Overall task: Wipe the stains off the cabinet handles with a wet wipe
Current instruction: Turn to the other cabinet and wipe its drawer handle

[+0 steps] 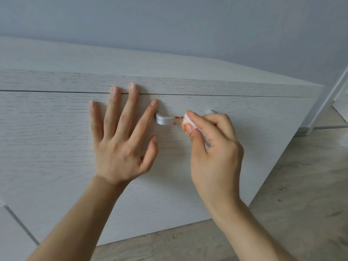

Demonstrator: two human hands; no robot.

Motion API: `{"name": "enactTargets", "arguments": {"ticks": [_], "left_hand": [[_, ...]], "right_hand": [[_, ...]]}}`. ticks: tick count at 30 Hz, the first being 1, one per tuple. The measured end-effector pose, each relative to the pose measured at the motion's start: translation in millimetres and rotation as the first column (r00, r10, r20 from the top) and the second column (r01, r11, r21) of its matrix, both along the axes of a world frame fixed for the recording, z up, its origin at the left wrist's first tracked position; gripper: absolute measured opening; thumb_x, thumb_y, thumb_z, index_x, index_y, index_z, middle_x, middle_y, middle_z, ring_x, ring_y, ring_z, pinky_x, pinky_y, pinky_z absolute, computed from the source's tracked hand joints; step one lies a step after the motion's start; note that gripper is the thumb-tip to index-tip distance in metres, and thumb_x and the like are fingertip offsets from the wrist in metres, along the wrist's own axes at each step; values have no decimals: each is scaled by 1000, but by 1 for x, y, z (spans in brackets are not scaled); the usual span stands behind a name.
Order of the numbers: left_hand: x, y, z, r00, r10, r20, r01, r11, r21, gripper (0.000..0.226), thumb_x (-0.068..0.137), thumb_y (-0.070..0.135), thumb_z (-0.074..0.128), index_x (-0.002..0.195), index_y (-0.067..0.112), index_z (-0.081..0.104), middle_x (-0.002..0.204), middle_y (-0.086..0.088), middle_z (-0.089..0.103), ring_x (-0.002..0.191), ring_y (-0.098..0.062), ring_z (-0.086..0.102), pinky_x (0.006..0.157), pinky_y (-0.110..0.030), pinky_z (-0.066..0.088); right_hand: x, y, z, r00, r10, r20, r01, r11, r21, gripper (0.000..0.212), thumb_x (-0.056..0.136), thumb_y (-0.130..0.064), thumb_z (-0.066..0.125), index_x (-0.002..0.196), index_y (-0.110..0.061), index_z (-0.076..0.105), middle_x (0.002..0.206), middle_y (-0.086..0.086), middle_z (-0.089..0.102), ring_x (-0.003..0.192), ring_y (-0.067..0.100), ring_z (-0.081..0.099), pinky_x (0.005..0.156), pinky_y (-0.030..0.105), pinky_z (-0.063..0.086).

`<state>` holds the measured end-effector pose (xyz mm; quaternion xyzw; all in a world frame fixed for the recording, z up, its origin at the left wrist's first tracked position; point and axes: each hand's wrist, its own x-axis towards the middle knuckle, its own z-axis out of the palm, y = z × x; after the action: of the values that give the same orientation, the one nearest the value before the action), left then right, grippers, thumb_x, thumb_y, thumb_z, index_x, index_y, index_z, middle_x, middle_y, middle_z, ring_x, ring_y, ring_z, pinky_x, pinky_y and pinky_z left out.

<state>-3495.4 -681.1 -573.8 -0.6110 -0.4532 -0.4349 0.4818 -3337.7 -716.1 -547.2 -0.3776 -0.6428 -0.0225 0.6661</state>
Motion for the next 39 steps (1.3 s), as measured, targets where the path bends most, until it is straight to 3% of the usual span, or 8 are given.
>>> {"name": "enactTargets", "arguments": {"ticks": [6,13,20,27,30,36,39], "left_hand": [[-1,-5,5,1000,-10,-10,9,1000,-12,51,90,30,41,137,13,50,146,-17,33,136,-39,29,114,-51,10],[-1,-6,6,1000,-5,-12,5,1000,-15,50,90,31,40,136,13,52,145,-16,34,136,-38,29,114,-50,10],[-6,-6,10,1000,-12,-29,13,999,37,48,89,30,41,130,13,58,141,-15,43,133,-35,36,111,-51,18],[-10,-6,9,999,-15,-40,16,1000,14,50,90,33,41,136,14,52,146,-13,36,136,-35,32,113,-50,14],[-10,-6,8,999,-23,-40,24,1000,14,51,91,33,40,136,14,52,145,-13,37,136,-35,33,114,-48,14],[-12,-6,10,998,-37,-41,38,999,20,50,91,32,40,135,14,53,145,-13,39,136,-34,33,115,-47,14],[-11,-6,9,999,-27,-44,28,999,21,50,91,32,40,135,14,53,144,-13,39,136,-33,33,115,-48,14]], "right_hand": [[1,4,-5,978,21,-206,-22,1000,-1,21,85,5,61,104,-2,69,92,-1,55,86,-4,61,81,10,47],[-8,5,-9,979,-22,-205,28,999,27,22,84,6,63,104,-2,69,92,0,57,86,1,61,80,12,48],[-7,2,-5,982,51,-180,-53,999,-6,22,86,3,58,106,-1,68,94,0,55,85,5,64,82,14,50],[-13,0,1,994,47,-100,-50,998,-30,21,86,6,57,102,-1,69,91,3,54,81,10,64,80,16,51],[-16,-2,1,998,44,-35,-45,999,-14,20,86,8,57,100,0,69,89,5,54,79,7,61,79,7,45],[-12,0,-1,990,71,-124,-77,996,-40,21,88,3,54,104,-2,68,94,0,51,82,13,63,80,23,53],[-15,0,0,994,91,-62,-93,995,-36,21,88,6,55,102,-2,68,93,3,52,82,8,62,81,16,50]]}}
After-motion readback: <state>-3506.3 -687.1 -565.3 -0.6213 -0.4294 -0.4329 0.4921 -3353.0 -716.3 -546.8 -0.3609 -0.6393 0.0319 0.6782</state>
